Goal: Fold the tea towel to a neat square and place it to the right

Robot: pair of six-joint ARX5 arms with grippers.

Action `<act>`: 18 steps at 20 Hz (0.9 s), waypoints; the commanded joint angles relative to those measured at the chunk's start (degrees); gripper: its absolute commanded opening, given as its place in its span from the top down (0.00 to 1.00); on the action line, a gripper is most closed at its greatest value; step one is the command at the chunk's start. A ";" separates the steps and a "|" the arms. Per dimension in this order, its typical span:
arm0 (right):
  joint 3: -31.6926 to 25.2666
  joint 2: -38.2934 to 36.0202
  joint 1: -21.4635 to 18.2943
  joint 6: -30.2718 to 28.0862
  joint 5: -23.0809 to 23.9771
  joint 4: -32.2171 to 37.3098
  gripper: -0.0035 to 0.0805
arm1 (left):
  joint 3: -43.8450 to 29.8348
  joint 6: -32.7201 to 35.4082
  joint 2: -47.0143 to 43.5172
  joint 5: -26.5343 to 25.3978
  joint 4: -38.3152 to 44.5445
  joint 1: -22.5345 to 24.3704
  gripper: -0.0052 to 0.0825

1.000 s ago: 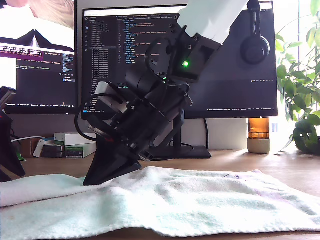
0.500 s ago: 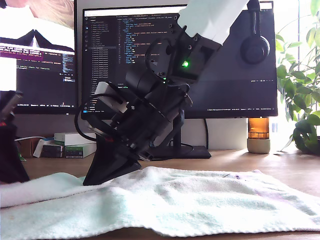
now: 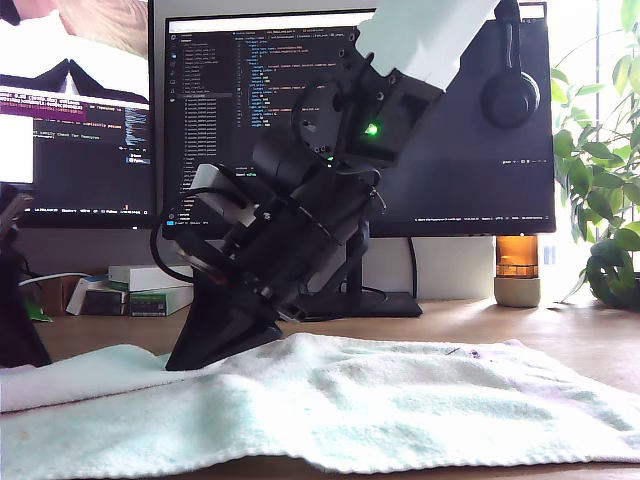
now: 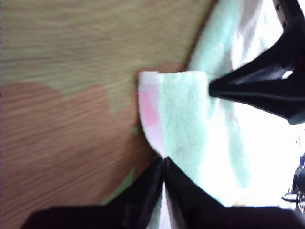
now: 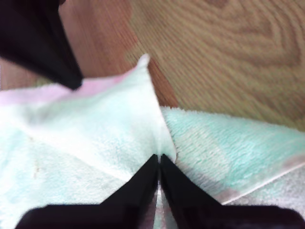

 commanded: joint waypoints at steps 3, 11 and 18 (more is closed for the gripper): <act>-0.52 3.41 0.00 2.47 -4.17 0.48 0.84 | -0.87 0.42 0.61 0.04 1.38 0.68 0.97; 9.66 3.41 -1.68 4.00 -8.87 -7.74 0.88 | -0.87 0.42 0.61 0.09 2.12 0.66 0.97; 10.80 2.80 -3.89 1.22 -8.79 -12.98 0.97 | -0.87 1.09 -0.31 0.09 2.62 0.66 0.97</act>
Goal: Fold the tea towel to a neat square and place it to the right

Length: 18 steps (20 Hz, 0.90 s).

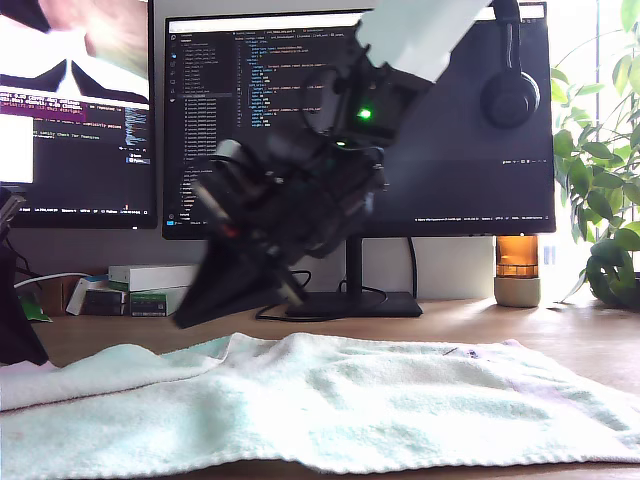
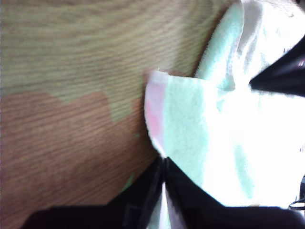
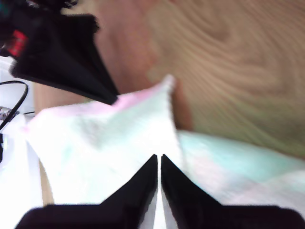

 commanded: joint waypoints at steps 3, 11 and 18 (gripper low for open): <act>-0.66 -0.17 -0.33 -1.16 -0.26 -0.87 0.97 | -0.87 1.07 -2.71 0.02 0.46 0.09 0.97; -0.61 -0.26 -0.46 -5.97 0.28 -8.31 0.97 | -0.87 1.05 -9.33 -6.56 -0.39 2.25 0.97; -0.63 -0.22 0.04 -10.10 11.63 -11.37 0.97 | -0.87 1.07 -9.94 -7.67 -0.68 2.58 0.97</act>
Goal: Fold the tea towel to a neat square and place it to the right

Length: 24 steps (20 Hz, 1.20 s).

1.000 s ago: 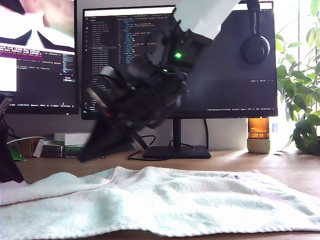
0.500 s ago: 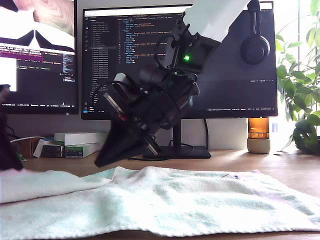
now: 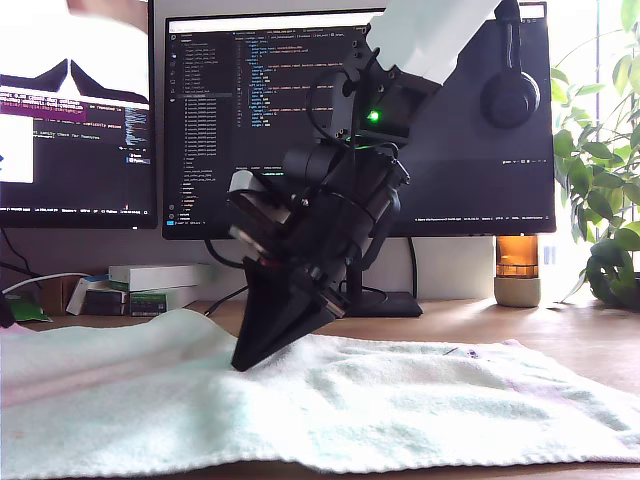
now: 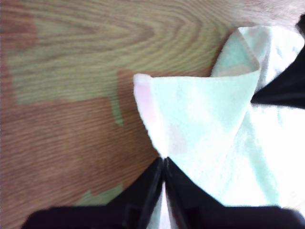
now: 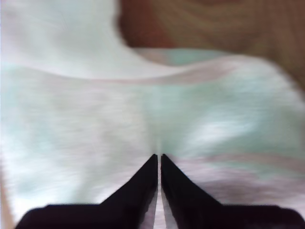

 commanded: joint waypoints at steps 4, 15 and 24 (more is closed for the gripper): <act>-0.63 0.07 0.90 -0.37 2.75 -0.55 0.97 | -0.87 0.48 -0.59 -2.21 0.46 0.13 0.97; -0.63 0.07 1.11 1.03 3.02 -0.33 0.97 | -0.87 0.48 -0.63 -11.93 1.73 0.11 0.97; -0.57 0.07 1.09 4.85 2.97 0.61 0.97 | -0.87 0.48 -0.63 -13.25 5.40 0.09 0.97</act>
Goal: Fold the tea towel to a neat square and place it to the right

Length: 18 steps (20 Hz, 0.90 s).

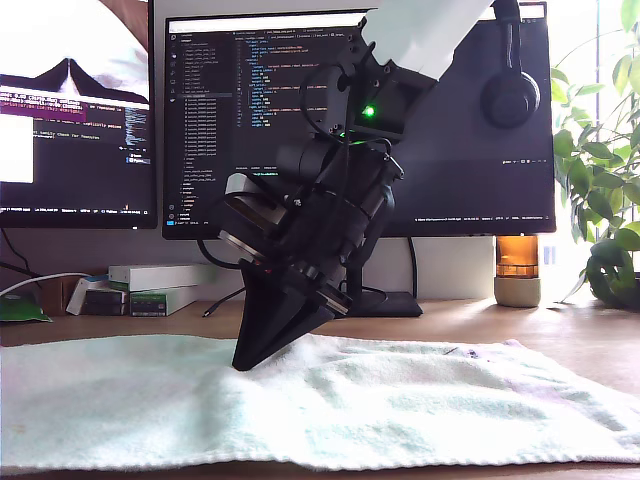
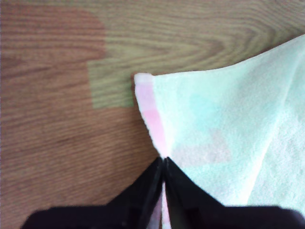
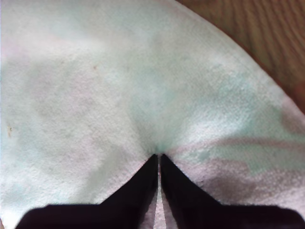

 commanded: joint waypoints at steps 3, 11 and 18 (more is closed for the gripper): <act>-0.55 0.35 0.39 1.51 0.33 0.15 0.97 | -0.87 0.24 -0.61 -3.34 0.13 0.09 0.96; 2.86 0.35 0.37 2.84 0.31 -1.46 0.96 | -0.87 0.31 -1.38 -10.25 3.06 0.07 0.93; 4.98 0.35 0.37 2.75 -0.15 -2.89 0.96 | -0.81 0.72 -2.19 -8.96 6.12 0.02 0.76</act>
